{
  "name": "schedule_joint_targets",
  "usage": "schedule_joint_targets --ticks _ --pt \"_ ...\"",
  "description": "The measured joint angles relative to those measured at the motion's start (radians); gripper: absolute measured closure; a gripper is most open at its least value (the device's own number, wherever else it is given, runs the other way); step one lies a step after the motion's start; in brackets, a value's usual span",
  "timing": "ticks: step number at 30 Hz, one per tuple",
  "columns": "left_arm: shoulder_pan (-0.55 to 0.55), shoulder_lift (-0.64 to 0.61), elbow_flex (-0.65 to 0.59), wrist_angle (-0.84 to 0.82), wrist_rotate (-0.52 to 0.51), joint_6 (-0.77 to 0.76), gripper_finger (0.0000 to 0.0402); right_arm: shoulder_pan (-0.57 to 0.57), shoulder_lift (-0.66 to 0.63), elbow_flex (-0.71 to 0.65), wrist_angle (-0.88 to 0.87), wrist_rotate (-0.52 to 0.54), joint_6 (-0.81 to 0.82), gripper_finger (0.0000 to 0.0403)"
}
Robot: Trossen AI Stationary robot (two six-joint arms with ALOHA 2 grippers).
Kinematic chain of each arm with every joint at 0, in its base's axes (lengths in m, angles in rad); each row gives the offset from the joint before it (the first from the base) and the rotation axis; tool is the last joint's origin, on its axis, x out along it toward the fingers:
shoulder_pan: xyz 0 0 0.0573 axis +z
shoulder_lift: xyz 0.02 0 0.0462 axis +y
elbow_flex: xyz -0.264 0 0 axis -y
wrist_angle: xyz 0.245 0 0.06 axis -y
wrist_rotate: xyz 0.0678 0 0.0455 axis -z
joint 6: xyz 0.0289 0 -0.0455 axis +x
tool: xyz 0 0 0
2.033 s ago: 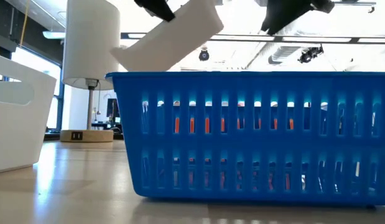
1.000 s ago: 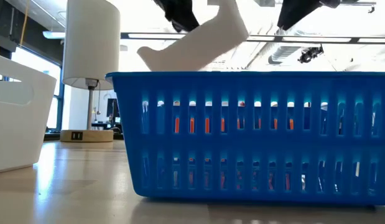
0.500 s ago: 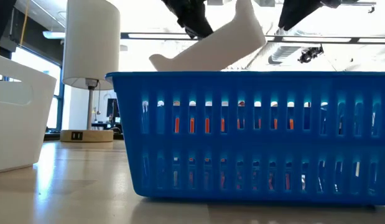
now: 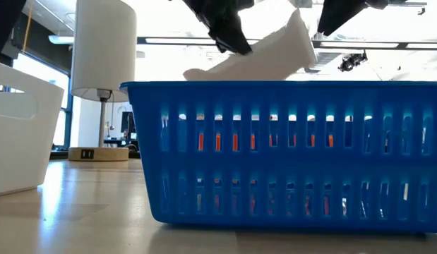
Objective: Stack baskets by color
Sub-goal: Stack the top left white bin on the top right white bin
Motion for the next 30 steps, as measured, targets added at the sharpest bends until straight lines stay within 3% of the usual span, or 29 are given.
schedule_joint_targets --ticks 30 --pt "0.014 0.179 0.000 -0.019 -0.089 0.012 0.0396 0.002 0.000 0.000 -0.015 -0.038 0.000 0.0330"
